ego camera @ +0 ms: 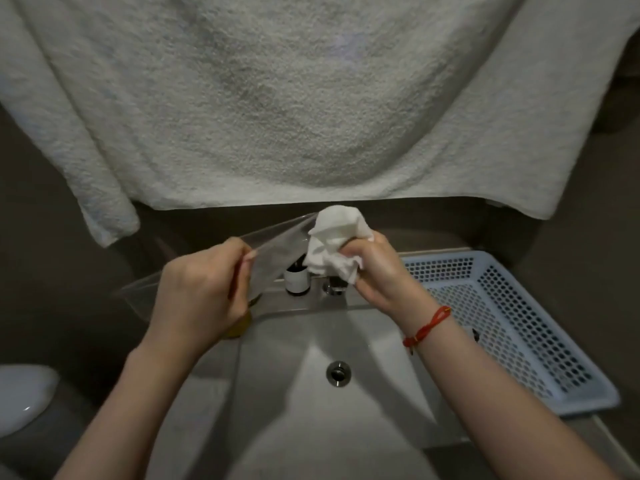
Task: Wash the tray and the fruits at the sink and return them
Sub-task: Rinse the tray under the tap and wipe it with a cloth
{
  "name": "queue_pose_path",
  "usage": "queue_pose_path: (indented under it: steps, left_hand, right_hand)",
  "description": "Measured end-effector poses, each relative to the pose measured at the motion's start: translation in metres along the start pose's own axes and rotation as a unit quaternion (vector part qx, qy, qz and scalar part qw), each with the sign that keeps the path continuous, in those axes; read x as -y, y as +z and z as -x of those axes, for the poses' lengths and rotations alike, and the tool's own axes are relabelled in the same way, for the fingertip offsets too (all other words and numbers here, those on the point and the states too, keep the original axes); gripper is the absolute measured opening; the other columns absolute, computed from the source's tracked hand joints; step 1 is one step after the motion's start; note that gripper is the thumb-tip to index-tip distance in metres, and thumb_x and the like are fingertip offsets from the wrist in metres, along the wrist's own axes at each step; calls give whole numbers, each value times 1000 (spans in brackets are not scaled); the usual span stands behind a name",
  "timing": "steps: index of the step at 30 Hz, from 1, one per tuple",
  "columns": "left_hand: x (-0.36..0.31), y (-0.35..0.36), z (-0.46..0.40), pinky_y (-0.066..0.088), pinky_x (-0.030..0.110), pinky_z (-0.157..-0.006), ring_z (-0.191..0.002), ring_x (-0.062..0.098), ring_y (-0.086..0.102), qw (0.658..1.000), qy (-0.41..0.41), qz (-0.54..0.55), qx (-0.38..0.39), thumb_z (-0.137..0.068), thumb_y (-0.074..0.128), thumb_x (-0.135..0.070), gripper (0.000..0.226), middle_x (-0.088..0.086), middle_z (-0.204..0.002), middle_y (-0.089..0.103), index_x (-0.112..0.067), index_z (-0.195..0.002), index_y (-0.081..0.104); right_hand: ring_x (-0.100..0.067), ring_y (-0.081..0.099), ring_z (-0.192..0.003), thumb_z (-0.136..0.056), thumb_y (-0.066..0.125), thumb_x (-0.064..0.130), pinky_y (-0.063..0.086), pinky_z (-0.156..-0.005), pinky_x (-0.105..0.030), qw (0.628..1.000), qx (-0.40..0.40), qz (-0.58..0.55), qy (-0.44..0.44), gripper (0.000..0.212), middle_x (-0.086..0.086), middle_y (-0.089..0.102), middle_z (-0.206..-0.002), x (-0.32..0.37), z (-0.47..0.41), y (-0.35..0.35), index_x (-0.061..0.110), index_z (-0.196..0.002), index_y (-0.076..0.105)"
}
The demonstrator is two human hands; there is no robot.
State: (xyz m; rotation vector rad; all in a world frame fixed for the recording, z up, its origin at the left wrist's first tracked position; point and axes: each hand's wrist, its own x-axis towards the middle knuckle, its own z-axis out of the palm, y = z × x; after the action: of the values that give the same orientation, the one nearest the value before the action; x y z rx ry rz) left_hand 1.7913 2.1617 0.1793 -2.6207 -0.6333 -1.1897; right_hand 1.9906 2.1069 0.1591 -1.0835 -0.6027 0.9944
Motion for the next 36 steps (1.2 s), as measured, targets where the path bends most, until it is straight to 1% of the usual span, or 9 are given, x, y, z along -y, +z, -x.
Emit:
queue_pose_path:
  steps: [3, 5, 10, 13, 20, 26, 29, 32, 36]
  left_hand:
    - [10, 2, 3, 42, 31, -43, -42, 27, 53, 999, -32, 5, -22, -88, 41, -17, 30, 11, -55, 56, -1, -72, 62]
    - [14, 4, 5, 42, 32, -44, -42, 28, 53, 999, -45, 10, -26, -88, 41, -18, 31, 11, -56, 56, -1, -73, 62]
    - [20, 11, 11, 37, 30, -46, -42, 27, 51, 997, -68, 8, -24, -90, 40, -19, 31, 10, -56, 56, -2, -74, 61]
    - [23, 14, 10, 40, 33, -44, -42, 26, 51, 996, -87, 16, -19, -91, 39, -20, 33, 9, -56, 55, -2, -76, 62]
    - [22, 18, 8, 38, 30, -43, -39, 24, 48, 995, -97, 0, -3, -89, 42, -17, 30, 8, -53, 54, -2, -74, 62]
    - [25, 24, 12, 36, 27, -51, -42, 25, 52, 994, -104, 18, 11, -90, 40, -20, 33, 7, -56, 57, -2, -76, 63]
    - [25, 23, 13, 36, 26, -55, -42, 24, 53, 994, -108, 18, 14, -90, 40, -20, 32, 6, -57, 58, -3, -76, 64]
    - [25, 20, 14, 36, 28, -56, -42, 25, 53, 993, -114, 9, 9, -89, 42, -18, 30, 7, -57, 58, -3, -77, 64]
    - [25, 19, 17, 36, 25, -54, -42, 24, 52, 993, -114, 4, 6, -88, 44, -16, 27, 5, -57, 58, -3, -77, 65]
  right_hand:
    - [-24, 52, -74, -86, 27, -15, 38, -107, -42, 980, -85, -148, 98, 39, -22, 52, -94, 12, -7, -25, -2, -117, 46]
    - [-24, 53, -78, -89, 32, -9, 39, -105, -50, 976, -134, -141, 100, 44, -21, 52, -99, 16, -13, -52, 5, -130, 41]
    - [-23, 57, -73, -90, 43, 2, 52, -60, -27, 958, -257, 95, 82, 36, -14, 58, -94, 14, -38, -108, 14, -124, 48]
    - [-38, 57, -106, -88, 48, 10, 51, -85, -39, 897, -318, 281, 124, 42, -24, 55, -123, -9, -70, -140, -2, -128, 47]
    - [-37, 49, -122, -91, 53, 44, 40, -96, -36, 808, -249, 503, 181, 60, -22, 51, -134, -61, -105, -150, -3, -129, 50]
    - [-41, 9, -142, -79, 47, 74, 15, -116, -50, 773, -147, 530, 316, 111, -20, 1, -156, -91, -112, -148, 5, -150, -5]
    - [-40, 24, -139, -89, 40, 64, 18, -114, -55, 763, -173, 559, 274, 89, -20, 23, -153, -90, -118, -154, 5, -149, 12]
    - [-35, 48, -123, -95, 46, 34, 33, -107, -48, 706, -213, 648, 190, 45, -16, 51, -134, -97, -110, -161, 7, -132, 47]
    - [-33, 61, -106, -95, 45, 18, 47, -87, -36, 641, -244, 719, 107, 29, -18, 62, -115, -105, -97, -165, 1, -114, 59]
